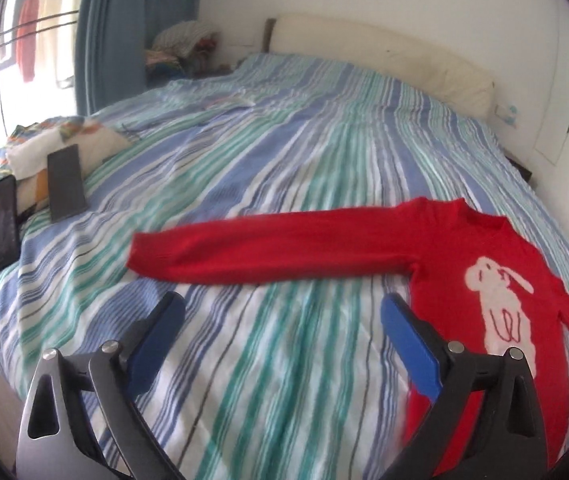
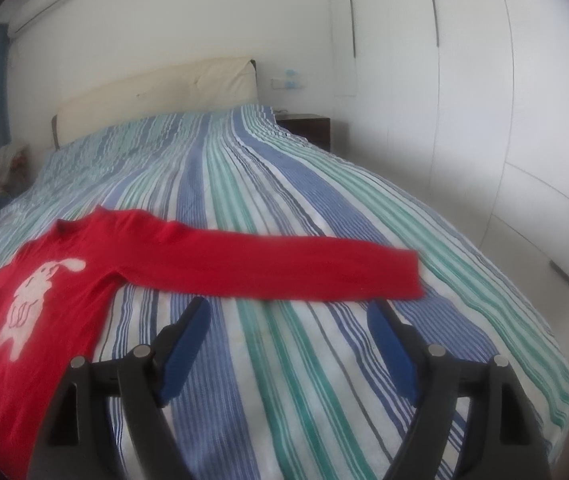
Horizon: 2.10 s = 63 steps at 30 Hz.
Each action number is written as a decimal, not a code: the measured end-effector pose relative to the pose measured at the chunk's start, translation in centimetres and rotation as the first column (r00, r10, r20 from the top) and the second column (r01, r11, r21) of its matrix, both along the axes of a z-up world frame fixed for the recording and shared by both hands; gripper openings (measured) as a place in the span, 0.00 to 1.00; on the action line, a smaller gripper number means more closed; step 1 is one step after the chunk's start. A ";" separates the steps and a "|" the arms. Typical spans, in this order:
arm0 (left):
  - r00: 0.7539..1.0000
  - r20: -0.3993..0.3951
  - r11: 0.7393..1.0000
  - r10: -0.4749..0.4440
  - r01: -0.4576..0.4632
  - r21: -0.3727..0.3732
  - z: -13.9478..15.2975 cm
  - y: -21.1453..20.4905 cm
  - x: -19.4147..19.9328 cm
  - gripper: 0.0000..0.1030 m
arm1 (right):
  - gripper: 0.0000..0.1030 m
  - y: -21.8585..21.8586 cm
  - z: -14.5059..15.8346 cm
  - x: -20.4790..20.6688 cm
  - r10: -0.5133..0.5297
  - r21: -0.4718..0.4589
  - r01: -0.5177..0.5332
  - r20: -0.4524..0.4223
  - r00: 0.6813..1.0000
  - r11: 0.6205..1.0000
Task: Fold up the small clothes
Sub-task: 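Lay the sleeve flat on the bed and open the left gripper, then grasp a sleeve cuff with the right gripper and fold it across the sweater body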
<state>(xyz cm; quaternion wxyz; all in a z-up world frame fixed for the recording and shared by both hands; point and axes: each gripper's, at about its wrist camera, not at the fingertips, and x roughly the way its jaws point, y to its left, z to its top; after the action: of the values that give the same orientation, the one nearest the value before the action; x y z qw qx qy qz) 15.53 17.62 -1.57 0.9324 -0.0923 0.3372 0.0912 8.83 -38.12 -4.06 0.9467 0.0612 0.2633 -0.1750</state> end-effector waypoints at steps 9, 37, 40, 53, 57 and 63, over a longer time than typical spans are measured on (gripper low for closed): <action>0.992 -0.114 0.997 -0.053 0.059 0.049 -5.4 -2.5 2.6 0.96 | 0.78 -0.3 -0.1 -0.2 -0.002 0.011 0.002 0.015 1.000 1.000; 0.949 -0.314 0.991 -0.033 0.071 0.111 -9.9 -3.8 3.3 1.00 | 0.81 0.1 -0.7 0.3 0.036 0.038 -0.037 0.010 0.999 0.999; 0.948 -0.316 0.986 -0.039 0.087 0.139 -9.9 -4.2 3.1 1.00 | 0.81 0.0 -0.7 0.4 0.036 0.040 -0.036 0.008 0.999 0.999; 0.973 -0.207 0.982 -0.105 0.134 0.133 -7.6 -4.2 1.9 0.99 | 0.81 -0.6 -1.0 0.2 0.030 0.071 -0.031 0.009 1.000 0.997; 0.990 -0.067 0.974 -0.120 0.131 0.185 -5.3 -4.9 0.7 0.99 | 0.81 -1.0 -1.0 0.0 0.021 0.098 -0.022 0.015 1.000 0.995; 0.991 0.032 0.972 -0.129 0.120 0.204 -3.8 -5.0 0.1 0.99 | 0.81 -1.5 -1.0 -0.3 0.004 0.119 -0.007 0.020 1.000 0.993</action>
<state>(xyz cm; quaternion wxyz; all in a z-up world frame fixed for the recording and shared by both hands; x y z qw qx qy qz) 15.59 12.63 -5.33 0.9482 0.0222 0.3103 0.0640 8.53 -39.66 -5.07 0.9445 0.1183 0.2641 -0.1558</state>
